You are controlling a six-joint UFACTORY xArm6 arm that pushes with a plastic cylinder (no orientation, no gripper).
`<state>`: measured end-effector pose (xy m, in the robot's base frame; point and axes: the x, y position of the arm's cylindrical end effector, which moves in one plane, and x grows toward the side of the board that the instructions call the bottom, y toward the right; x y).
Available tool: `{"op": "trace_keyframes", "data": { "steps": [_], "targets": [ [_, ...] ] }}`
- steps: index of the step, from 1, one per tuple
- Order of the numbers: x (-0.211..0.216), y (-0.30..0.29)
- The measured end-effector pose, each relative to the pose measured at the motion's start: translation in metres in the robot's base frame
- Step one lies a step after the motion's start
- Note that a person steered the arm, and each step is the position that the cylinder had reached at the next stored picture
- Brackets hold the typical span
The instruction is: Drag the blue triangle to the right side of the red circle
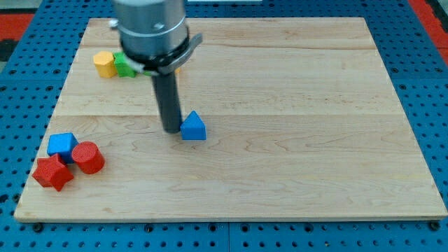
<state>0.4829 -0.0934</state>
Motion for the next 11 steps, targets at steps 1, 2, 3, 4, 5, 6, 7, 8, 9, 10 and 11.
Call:
{"op": "trace_keyframes", "data": {
  "steps": [1,2,3,4,5,6,7,8,9,10,11],
  "targets": [
    [-0.029,-0.003],
    [-0.063,0.02],
    [-0.049,0.06],
    [-0.003,0.06],
    [0.035,0.024],
    [0.035,0.04],
    [0.007,0.07],
    [0.005,0.038],
    [0.026,-0.005],
    [0.04,-0.026],
    [0.026,-0.019]
  ]
}}
